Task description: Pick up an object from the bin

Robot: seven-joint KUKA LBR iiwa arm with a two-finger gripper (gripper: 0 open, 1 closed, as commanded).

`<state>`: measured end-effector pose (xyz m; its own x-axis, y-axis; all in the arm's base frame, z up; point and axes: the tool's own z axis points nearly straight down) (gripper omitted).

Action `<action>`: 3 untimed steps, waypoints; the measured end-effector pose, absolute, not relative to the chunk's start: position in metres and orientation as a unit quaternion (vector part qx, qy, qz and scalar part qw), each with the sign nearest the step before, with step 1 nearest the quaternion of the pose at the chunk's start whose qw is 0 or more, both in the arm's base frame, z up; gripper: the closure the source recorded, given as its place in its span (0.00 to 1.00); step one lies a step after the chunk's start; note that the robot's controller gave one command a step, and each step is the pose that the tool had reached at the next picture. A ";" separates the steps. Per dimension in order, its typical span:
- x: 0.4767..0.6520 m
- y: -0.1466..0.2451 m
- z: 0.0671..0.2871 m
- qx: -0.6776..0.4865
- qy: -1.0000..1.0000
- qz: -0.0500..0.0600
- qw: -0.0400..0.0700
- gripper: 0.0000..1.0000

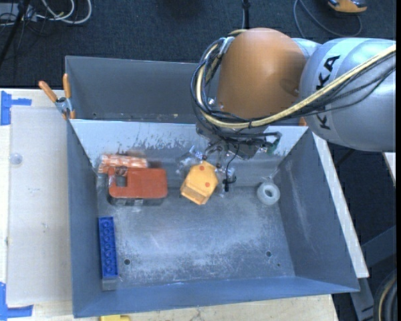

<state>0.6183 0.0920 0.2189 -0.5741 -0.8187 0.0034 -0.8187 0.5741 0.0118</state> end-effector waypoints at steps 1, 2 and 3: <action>0.618 0.092 0.219 0.461 -0.887 -0.004 0.004 1.00; 0.618 0.092 0.219 0.461 -0.888 -0.004 0.004 1.00; 0.618 0.092 0.219 0.460 -0.888 -0.004 0.005 1.00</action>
Offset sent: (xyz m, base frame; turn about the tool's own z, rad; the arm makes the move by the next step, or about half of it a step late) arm 0.0000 0.0000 0.0000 0.0000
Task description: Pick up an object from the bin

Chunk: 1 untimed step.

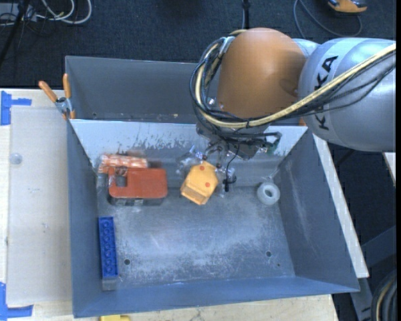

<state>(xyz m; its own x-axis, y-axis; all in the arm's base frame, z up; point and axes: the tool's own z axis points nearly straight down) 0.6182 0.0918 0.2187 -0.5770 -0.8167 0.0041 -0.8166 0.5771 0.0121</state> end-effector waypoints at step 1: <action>0.618 0.092 0.219 0.459 -0.888 -0.004 0.004 1.00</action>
Offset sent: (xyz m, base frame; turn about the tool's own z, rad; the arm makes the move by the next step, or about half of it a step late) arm 0.0000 0.0000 0.0000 0.0000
